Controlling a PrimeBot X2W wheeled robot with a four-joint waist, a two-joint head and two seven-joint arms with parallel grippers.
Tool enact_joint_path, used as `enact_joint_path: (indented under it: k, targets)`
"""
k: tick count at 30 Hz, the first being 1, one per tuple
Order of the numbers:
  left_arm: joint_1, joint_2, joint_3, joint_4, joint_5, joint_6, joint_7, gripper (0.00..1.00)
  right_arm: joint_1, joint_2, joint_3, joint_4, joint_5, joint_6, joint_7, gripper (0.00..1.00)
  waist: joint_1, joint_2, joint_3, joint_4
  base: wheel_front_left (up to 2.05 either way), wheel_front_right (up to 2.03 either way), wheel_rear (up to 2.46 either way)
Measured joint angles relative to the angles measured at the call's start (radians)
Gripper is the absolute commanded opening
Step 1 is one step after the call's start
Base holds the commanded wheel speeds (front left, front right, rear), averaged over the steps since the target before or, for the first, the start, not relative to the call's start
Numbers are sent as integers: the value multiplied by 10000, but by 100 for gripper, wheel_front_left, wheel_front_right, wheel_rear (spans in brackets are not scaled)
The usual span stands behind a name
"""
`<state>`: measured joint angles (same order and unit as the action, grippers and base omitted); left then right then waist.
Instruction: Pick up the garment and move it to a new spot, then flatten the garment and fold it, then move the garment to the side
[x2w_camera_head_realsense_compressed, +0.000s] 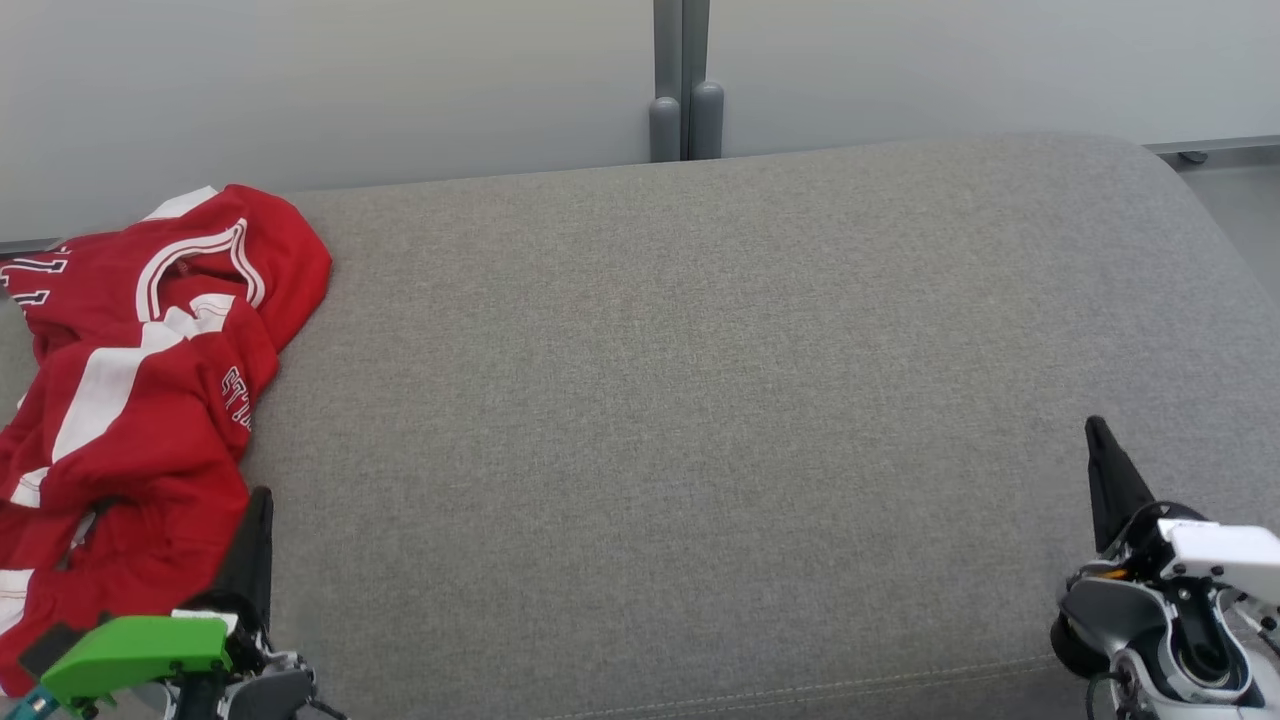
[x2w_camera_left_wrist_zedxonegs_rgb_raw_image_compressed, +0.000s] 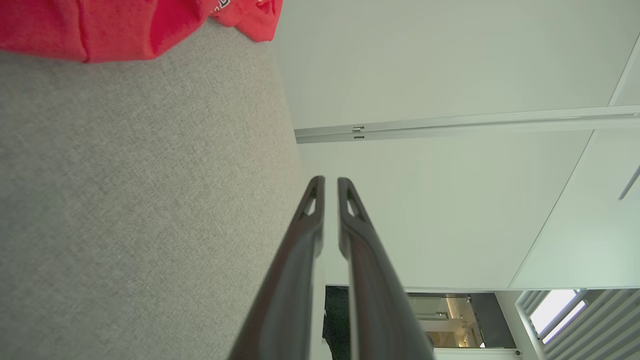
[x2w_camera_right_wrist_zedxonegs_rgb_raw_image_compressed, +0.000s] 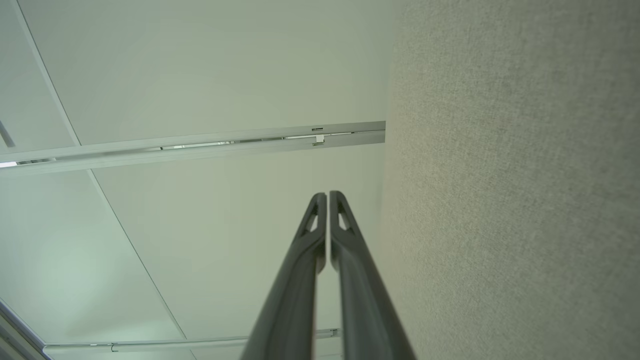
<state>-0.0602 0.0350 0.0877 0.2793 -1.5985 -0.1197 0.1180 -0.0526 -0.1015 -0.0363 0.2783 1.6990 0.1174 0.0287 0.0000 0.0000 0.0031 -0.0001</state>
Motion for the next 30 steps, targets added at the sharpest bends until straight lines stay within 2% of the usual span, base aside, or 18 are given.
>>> enact_joint_path:
  k: [6, 16, 22, 30]
  targets:
    - [527, -244, -71, 506, 0, 17, -2, 100, 572, 330, 105, 495, 0, -44, -12, 100, 0, 0, 1, 0, 0, 0, 0]
    - [545, -238, -360, 299, 169, 15, -412, 100, 576, 339, 380, 443, -637, -44, -299, 100, 0, 0, 3, 2, 0, 0, 0]
    - [544, -232, -522, 148, 769, 29, -635, 100, 549, 351, 443, 288, -1369, -81, -470, 100, 0, 0, 6, 0, 0, 0, 0]
    - [537, -221, -499, -307, 2000, 161, -930, 100, 395, 334, 614, -140, -2922, -234, -654, 100, 0, 0, 27, -3, 0, 0, 0]
